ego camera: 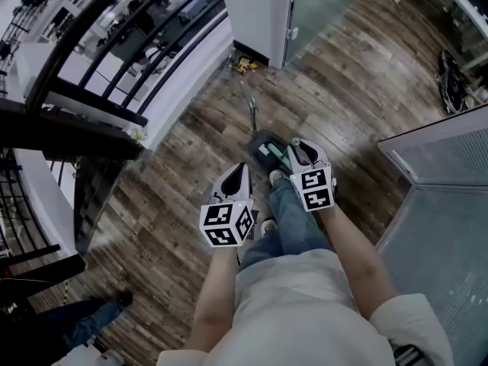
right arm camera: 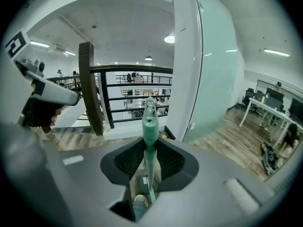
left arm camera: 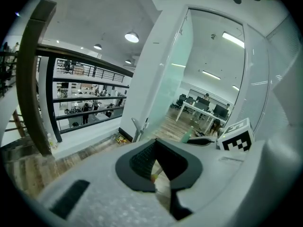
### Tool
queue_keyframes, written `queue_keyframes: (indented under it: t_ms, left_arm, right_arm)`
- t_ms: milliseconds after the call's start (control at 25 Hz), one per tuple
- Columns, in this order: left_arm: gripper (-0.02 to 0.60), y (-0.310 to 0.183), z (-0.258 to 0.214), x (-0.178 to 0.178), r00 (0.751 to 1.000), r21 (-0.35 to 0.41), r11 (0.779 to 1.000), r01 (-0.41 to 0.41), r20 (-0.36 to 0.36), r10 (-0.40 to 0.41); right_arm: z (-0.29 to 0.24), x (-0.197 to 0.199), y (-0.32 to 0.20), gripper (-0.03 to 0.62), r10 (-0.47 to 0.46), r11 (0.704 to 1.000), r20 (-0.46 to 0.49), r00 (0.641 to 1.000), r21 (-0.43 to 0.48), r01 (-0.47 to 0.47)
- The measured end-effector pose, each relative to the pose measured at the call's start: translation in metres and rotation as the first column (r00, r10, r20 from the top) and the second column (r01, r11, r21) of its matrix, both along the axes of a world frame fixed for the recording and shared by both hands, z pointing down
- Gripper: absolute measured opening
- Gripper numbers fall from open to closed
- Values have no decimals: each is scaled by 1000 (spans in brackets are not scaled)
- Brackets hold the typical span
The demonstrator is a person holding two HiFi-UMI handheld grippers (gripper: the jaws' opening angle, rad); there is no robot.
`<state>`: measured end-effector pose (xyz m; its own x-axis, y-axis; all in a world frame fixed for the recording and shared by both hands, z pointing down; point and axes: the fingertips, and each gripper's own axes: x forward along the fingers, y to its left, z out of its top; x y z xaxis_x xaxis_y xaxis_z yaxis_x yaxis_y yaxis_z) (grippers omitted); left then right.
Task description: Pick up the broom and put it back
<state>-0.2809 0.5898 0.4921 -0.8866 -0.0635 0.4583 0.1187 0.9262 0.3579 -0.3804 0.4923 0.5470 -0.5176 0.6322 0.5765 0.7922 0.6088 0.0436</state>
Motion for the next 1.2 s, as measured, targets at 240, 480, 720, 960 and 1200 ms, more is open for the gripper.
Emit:
queue_keyframes:
  t_ms: [240,480,720,960,1200]
  left_arm:
    - [6,-8,-17,14,999,-12,1000,-20,32,20]
    - [6,-19,-32,30,998,-27,999,-40,55,42]
    - [6,-30,-45,47,995,-37,997,-62,82,64]
    - [6,-35,-59,66,991,-42,996,-80,100,83]
    - [6,-43,-66,83,988,-45,994,-99,112,104]
  right_arm:
    - [-28,12,-14,94,50,998,40,998,-30,-49]
    - [-53,28,-35,94,91,994,69,993,-68,-86]
    - [-75,46,-53,94,117,990,99,988,-94,-108]
    - [-98,68,-62,93,135,986,123,983,-111,-122]
    - [-114,94,-69,93,125,986,134,983,-125,-109]
